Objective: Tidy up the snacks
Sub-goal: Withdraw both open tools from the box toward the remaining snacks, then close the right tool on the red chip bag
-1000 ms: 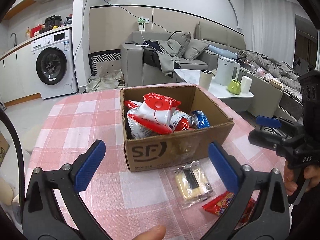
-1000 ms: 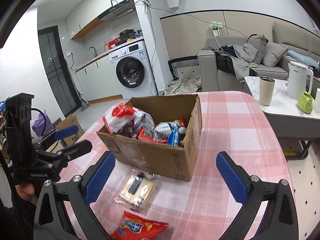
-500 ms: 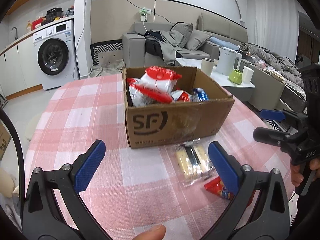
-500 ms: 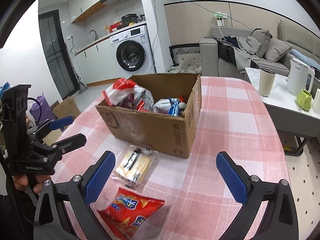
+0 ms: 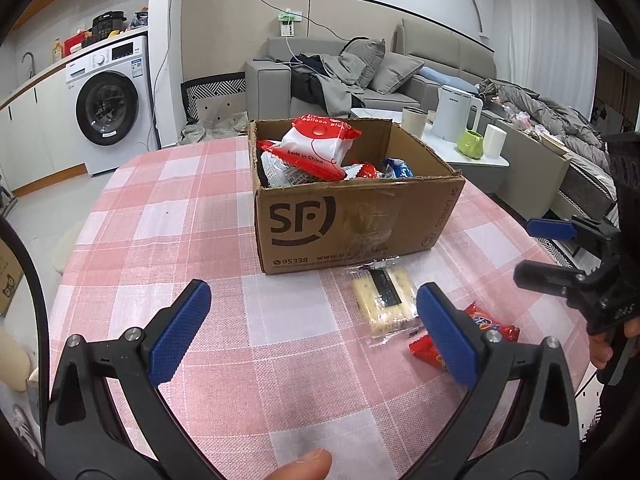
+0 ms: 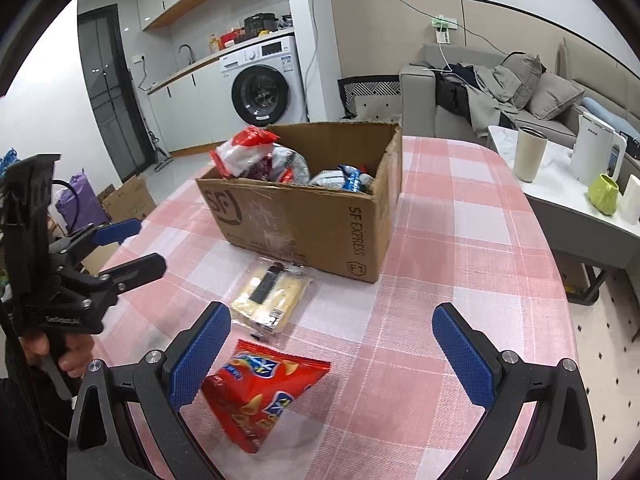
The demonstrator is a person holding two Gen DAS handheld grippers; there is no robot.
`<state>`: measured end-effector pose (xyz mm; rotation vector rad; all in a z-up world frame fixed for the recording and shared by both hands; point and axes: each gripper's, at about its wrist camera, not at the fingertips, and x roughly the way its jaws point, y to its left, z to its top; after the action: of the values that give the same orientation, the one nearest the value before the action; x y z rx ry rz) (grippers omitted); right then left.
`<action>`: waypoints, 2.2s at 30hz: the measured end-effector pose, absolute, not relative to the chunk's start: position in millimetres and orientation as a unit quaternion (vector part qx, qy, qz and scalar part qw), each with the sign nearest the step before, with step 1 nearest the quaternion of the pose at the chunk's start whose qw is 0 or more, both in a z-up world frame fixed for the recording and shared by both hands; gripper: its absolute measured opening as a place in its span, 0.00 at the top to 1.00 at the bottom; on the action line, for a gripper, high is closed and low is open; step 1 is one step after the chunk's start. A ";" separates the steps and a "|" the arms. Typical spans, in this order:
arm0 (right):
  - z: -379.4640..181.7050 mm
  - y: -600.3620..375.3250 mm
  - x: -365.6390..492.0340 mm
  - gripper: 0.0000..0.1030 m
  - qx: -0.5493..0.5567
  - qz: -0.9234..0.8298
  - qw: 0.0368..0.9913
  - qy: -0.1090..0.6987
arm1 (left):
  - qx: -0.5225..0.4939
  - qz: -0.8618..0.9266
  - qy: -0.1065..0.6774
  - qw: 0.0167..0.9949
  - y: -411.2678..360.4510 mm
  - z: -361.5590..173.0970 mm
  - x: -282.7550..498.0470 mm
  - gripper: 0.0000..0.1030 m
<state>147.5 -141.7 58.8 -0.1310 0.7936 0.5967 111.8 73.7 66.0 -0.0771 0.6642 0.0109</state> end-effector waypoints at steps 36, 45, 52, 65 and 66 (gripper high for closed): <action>-16.6 -102.1 141.4 0.00 -0.176 0.322 0.801 0.473 | -0.024 0.000 0.364 0.931 67.6 35.1 123.7 0.01; -17.0 -118.4 159.9 0.00 -0.159 0.289 0.813 0.481 | -0.025 0.002 0.368 0.929 69.2 30.8 126.0 0.01; -16.2 -124.9 163.4 0.00 -0.155 0.287 0.813 0.482 | -0.023 0.000 0.371 0.928 69.5 27.0 127.6 0.01; -17.1 -124.7 158.3 0.37 -0.131 0.324 0.805 0.480 | -0.022 -0.001 0.378 0.925 66.8 18.3 130.9 0.01; -17.2 -125.0 158.6 0.41 -0.129 0.327 0.804 0.480 | -0.022 -0.001 0.379 0.925 66.8 18.0 131.3 0.01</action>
<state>158.6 -125.0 -17.2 -0.2758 1.0277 0.7001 131.3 66.8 18.0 -0.0457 0.7770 -0.0028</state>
